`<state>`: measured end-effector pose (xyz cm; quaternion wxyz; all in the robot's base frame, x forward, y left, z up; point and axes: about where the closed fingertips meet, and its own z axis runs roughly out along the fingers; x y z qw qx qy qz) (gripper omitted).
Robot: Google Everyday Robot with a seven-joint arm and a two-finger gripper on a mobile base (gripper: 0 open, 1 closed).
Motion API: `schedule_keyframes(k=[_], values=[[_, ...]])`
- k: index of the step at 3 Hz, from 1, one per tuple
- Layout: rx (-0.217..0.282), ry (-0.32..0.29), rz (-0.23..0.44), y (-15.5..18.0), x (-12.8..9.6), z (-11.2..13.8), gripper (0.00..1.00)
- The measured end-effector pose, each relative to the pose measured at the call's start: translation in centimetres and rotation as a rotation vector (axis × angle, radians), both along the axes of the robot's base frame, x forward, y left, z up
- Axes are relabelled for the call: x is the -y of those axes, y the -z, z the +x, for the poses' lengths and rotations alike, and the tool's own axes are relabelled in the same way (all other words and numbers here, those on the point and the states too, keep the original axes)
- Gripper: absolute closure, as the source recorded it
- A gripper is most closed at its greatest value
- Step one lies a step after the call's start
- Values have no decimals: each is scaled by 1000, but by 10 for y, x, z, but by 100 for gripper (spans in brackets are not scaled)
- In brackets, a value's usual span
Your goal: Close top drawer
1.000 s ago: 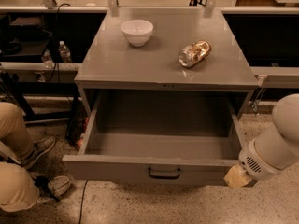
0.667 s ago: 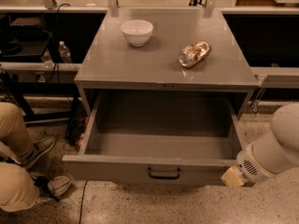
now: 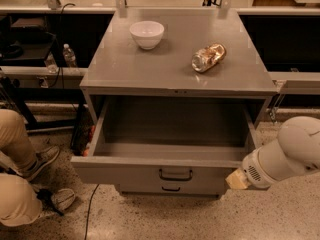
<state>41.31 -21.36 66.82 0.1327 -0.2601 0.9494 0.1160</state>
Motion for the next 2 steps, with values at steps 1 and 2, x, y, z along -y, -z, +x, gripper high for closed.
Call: schedule_keyframes(k=[1, 2], values=[[58, 8, 16, 0, -11, 26, 100], [116, 13, 41, -3, -22, 61, 100]])
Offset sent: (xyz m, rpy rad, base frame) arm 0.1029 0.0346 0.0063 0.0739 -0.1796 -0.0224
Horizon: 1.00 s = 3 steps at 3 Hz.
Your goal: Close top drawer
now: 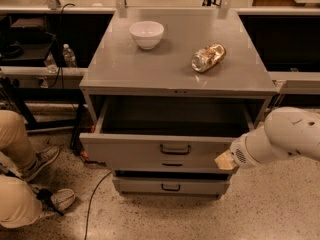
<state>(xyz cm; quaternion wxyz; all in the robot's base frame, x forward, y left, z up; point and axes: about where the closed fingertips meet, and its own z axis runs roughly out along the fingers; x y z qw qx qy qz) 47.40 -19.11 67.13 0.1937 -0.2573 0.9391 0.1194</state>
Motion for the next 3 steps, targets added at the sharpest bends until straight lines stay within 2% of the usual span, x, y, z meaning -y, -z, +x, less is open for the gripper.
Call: schedule_keyframes(k=[1, 2, 3], values=[[15, 8, 2, 5, 3, 12, 100], [48, 18, 24, 14, 9, 38, 100], [66, 25, 38, 17, 11, 52, 100]])
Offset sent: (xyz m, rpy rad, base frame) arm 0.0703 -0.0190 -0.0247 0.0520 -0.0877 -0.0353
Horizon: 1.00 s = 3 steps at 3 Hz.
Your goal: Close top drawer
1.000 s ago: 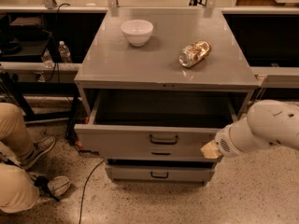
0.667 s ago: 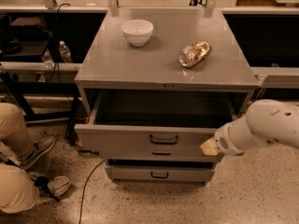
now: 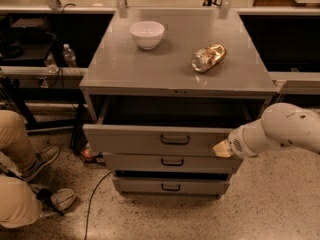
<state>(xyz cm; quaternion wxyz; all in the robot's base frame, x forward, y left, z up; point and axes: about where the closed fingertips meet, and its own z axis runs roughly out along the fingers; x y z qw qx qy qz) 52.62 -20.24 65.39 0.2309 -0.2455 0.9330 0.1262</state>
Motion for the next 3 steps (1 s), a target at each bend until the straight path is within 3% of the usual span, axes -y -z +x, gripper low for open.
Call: schedule_keyframes(k=[1, 3], values=[[50, 6, 35, 0, -2, 40, 100], [92, 4, 61, -5, -6, 69, 100]])
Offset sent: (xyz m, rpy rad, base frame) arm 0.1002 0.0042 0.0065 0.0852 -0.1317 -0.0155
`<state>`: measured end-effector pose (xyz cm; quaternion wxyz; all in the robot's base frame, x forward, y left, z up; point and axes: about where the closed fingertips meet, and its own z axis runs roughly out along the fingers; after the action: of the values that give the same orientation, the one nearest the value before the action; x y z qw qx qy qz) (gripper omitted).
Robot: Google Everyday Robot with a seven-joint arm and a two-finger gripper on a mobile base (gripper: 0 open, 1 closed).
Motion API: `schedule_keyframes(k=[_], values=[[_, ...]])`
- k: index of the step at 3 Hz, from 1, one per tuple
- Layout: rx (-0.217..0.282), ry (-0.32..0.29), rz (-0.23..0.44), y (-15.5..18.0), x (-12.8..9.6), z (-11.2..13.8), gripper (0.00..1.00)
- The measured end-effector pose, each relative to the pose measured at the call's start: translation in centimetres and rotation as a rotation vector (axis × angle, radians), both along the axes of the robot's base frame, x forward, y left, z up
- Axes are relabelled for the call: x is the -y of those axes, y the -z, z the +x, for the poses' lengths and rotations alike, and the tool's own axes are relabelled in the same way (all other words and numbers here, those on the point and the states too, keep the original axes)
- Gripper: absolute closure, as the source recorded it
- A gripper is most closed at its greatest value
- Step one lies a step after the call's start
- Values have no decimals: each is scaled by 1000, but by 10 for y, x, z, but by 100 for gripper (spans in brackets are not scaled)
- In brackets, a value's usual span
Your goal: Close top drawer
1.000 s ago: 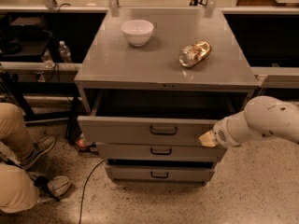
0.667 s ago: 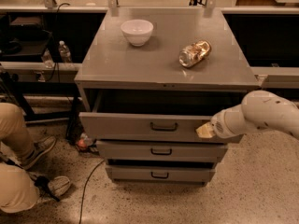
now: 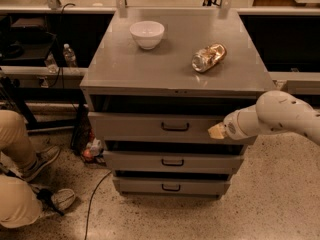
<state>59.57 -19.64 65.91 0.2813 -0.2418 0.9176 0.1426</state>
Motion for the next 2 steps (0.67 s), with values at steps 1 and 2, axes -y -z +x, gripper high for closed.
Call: schedule_keyframes(k=[1, 2], values=[[20, 1, 12, -5, -1, 7, 100], [11, 98, 11, -11, 26, -29, 100]])
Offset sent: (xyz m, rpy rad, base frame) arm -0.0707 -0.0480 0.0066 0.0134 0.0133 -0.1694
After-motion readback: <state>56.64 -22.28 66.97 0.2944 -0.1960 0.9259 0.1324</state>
